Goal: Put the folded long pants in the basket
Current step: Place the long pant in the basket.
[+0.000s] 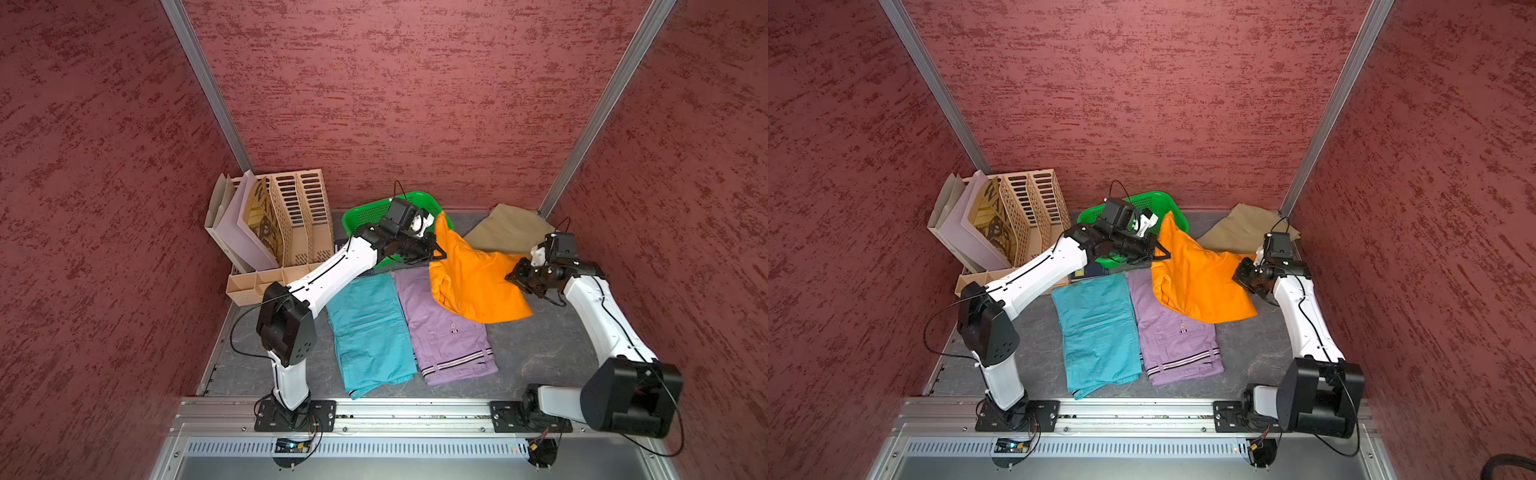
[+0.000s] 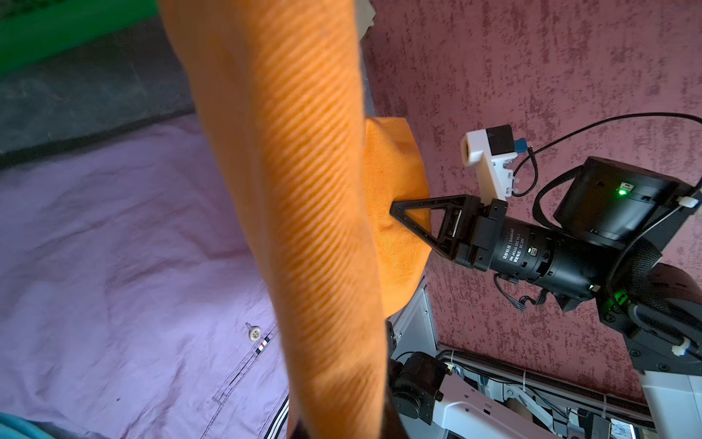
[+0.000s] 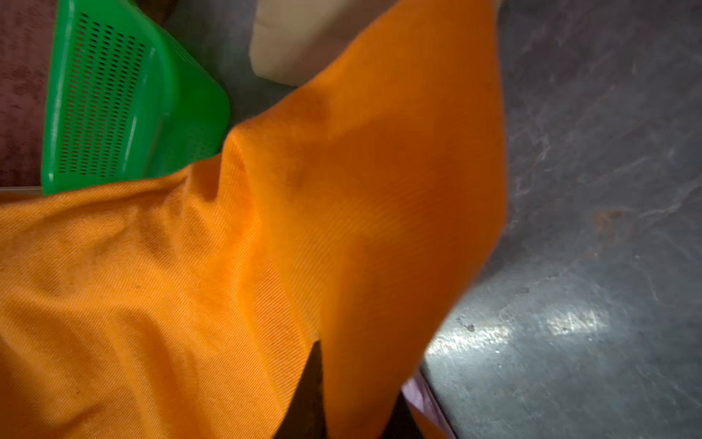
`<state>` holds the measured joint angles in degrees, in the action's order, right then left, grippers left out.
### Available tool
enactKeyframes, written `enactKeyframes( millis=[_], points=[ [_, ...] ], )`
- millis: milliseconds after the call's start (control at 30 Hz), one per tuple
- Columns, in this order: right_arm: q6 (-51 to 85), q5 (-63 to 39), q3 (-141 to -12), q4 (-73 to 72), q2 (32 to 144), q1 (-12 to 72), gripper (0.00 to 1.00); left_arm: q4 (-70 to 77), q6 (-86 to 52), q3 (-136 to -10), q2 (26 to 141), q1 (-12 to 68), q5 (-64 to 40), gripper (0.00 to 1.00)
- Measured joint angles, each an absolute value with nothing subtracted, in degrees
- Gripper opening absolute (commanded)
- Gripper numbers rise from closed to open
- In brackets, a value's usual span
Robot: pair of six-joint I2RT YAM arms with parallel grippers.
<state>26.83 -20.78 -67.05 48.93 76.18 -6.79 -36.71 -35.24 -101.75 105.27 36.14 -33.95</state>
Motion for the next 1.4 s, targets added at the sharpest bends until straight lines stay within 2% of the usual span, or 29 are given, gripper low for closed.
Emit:
enactKeyframes(
  millis=[233, 400, 633, 700, 967, 1400],
  points=[
    [28.1, -25.0, -85.9, 49.4, 88.8, -3.9, 0.0, -41.0, -33.8, -108.2, 105.8, 28.1, -33.5, 0.0],
    [28.1, -26.8, -106.1, 50.7, 105.9, 0.9, 0.0, -42.1, -33.7, -109.8, 106.9, 22.2, -30.9, 0.0],
    [26.4, -27.8, -142.6, 55.5, 132.9, 6.5, 0.0, -40.4, -34.3, -109.8, 110.3, 16.6, -25.6, 0.0],
    [26.4, -28.0, -148.6, 55.5, 138.2, 7.7, 0.0, -39.8, -34.3, -109.8, 111.2, 15.5, -24.5, 0.0],
    [27.7, -28.5, -151.4, 49.2, 147.2, 9.7, 0.0, -36.3, -34.2, -106.6, 113.6, 10.8, -24.9, 0.0],
    [29.2, -26.9, -152.3, 40.6, 152.3, 11.6, 0.0, -28.0, -34.9, -98.6, 116.4, 7.7, -25.4, 0.0]
  ],
)
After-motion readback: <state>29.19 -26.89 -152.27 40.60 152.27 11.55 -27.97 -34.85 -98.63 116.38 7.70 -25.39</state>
